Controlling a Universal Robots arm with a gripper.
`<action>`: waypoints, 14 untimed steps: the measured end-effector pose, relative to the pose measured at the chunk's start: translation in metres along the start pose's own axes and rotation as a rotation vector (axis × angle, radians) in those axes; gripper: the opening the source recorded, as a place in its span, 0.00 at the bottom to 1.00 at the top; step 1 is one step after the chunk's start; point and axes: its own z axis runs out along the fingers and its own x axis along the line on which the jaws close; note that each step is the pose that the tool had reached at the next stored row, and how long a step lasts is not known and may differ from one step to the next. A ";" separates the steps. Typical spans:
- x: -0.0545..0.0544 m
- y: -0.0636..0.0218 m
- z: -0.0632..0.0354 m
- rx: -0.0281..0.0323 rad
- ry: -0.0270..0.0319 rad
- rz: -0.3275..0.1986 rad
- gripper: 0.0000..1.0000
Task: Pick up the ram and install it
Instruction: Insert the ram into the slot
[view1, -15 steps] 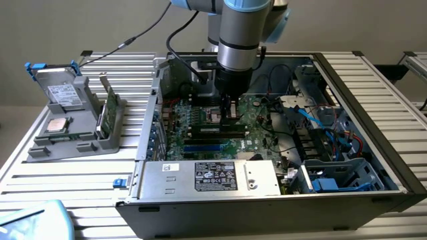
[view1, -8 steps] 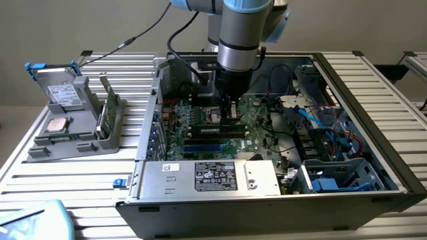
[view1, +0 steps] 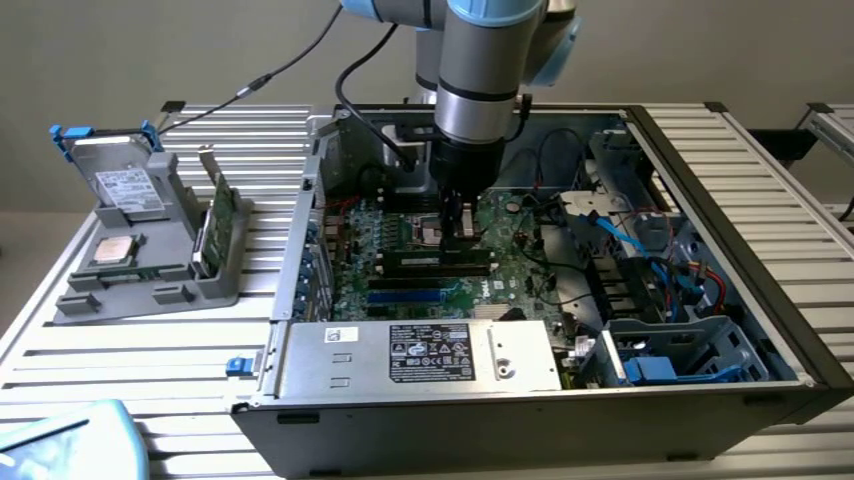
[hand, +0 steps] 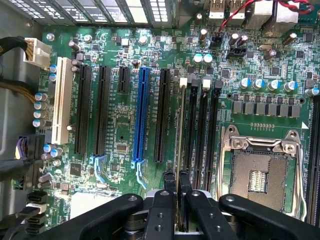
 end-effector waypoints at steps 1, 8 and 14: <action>0.000 0.0000 0.0003 0.0000 -0.0004 0.000 0.14; 0.000 -0.0001 0.0014 -0.0001 -0.0018 0.001 0.14; -0.001 -0.0002 0.0015 -0.0010 -0.0061 0.012 0.14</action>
